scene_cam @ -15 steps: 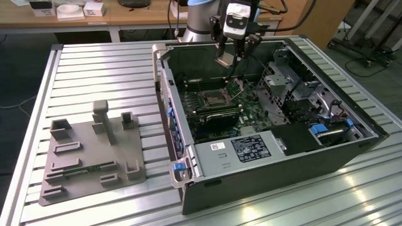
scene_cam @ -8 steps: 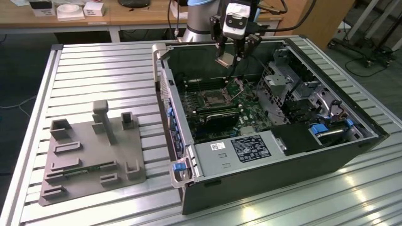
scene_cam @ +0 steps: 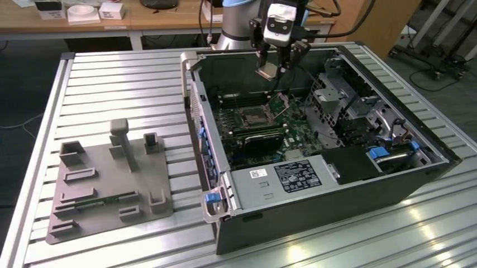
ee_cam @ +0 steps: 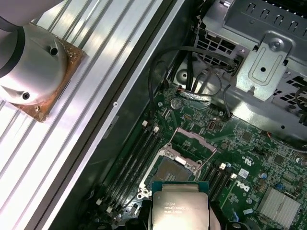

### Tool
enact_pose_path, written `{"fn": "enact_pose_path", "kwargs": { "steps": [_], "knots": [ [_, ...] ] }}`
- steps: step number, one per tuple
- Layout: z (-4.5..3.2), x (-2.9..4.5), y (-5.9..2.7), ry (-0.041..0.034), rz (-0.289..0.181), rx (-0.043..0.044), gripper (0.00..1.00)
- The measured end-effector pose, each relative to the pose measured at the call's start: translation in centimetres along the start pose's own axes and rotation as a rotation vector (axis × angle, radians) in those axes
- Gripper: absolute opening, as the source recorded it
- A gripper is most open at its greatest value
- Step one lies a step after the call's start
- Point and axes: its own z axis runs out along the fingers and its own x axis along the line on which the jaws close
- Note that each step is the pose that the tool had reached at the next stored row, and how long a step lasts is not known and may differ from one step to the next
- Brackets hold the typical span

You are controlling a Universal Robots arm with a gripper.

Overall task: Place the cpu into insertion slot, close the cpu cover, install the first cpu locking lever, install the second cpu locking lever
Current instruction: 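Place the cpu into insertion slot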

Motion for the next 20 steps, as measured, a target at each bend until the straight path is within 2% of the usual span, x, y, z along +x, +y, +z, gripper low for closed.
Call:
{"fn": "enact_pose_path", "kwargs": {
  "steps": [6,16,20],
  "knots": [
    [0.04,0.00,0.00,-0.0034,0.040,-0.0008,0.54],
    [0.21,0.00,-0.02,-0.0176,0.202,-0.0036,0.54],
    [0.24,0.00,-0.02,-0.0217,0.250,-0.0044,0.54]
  ]
}}
